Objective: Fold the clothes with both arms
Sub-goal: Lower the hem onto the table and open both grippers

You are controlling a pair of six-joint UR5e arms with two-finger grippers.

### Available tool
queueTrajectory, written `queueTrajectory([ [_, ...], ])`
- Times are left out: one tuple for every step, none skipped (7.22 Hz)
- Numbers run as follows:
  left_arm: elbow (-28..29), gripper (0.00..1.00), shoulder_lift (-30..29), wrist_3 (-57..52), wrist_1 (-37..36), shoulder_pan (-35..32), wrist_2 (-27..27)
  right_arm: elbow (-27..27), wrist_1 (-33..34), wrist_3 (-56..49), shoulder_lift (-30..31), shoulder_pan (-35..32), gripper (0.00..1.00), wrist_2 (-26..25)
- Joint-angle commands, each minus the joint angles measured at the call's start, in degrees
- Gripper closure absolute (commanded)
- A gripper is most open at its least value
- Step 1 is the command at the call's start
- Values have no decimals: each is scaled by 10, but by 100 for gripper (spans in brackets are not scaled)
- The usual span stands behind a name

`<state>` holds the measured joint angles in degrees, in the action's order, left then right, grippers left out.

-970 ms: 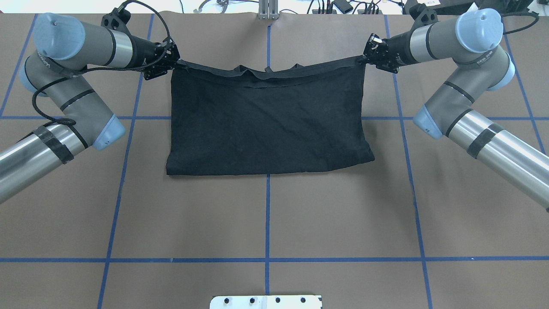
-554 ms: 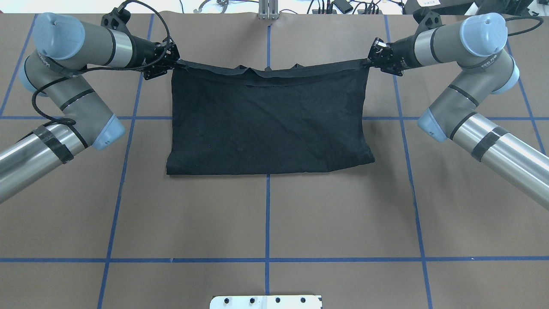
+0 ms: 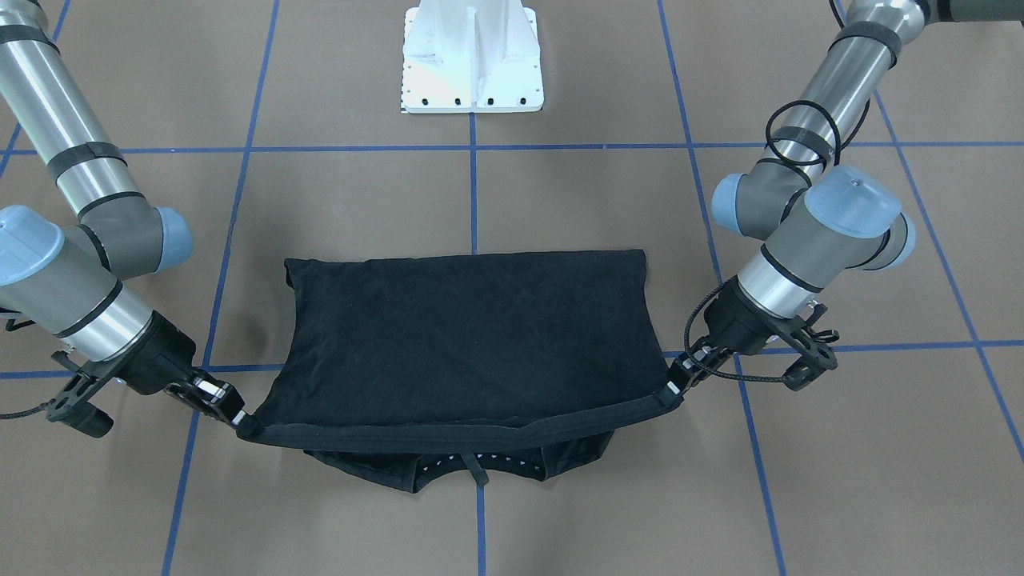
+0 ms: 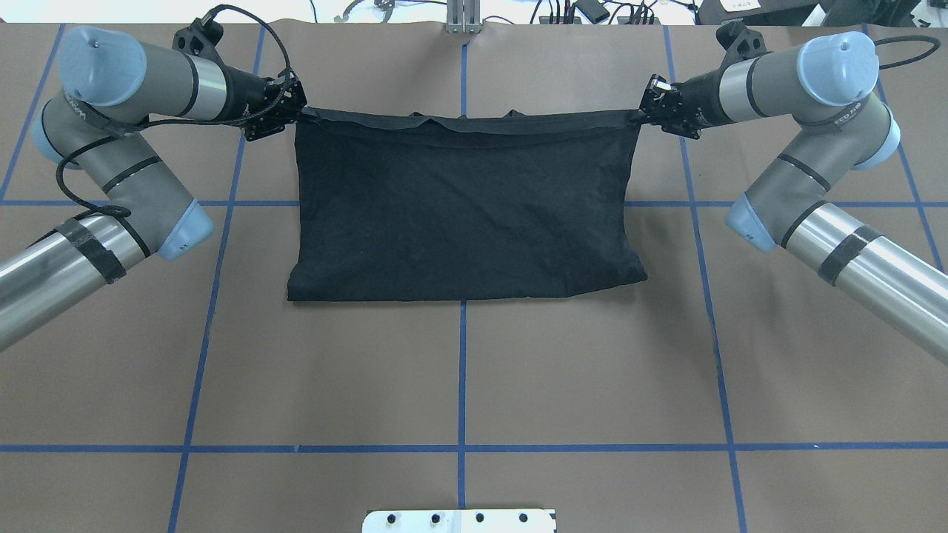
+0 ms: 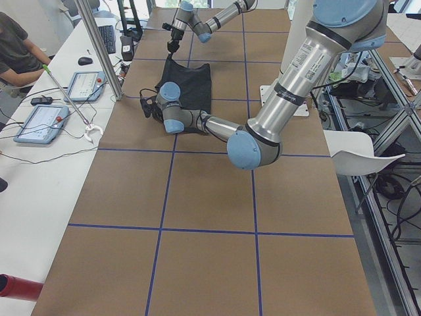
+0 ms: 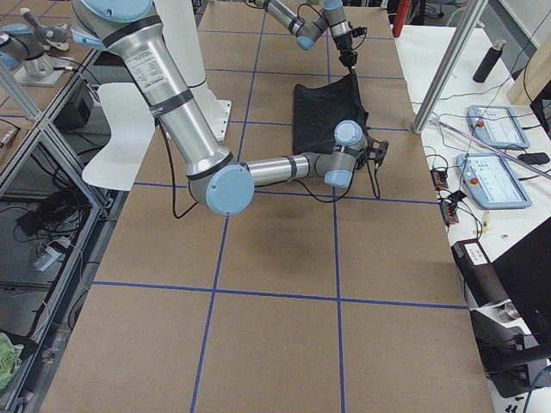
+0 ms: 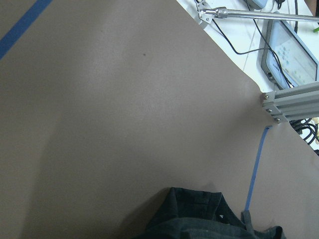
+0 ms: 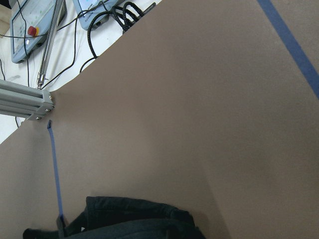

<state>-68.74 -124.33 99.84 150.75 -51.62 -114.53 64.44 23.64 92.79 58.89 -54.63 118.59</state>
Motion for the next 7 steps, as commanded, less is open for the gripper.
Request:
queueTrajectory([
  [3, 63, -2, -3, 2, 0, -1, 0, 2, 4, -1, 0, 75, 1],
  [1, 1, -5, -11, 2, 0, -1, 0, 4, 6, -6, 1, 1, -1],
  [0, 0, -7, -12, 4, -1, -3, 0, 6, 7, -8, 1, 0, 1],
  [-1, 0, -7, -13, 4, -4, -7, 0, 6, 7, -9, 0, 0, 15],
  [-6, 0, -6, -13, 1, -10, -16, 8, 4, 10, -10, -2, 0, 42],
  [-12, 0, -6, -13, -1, -23, -37, 22, 6, 14, -4, -2, 0, 55],
  [-23, 0, -2, -13, -3, -31, -47, 29, 10, 15, 3, -3, 0, 94],
])
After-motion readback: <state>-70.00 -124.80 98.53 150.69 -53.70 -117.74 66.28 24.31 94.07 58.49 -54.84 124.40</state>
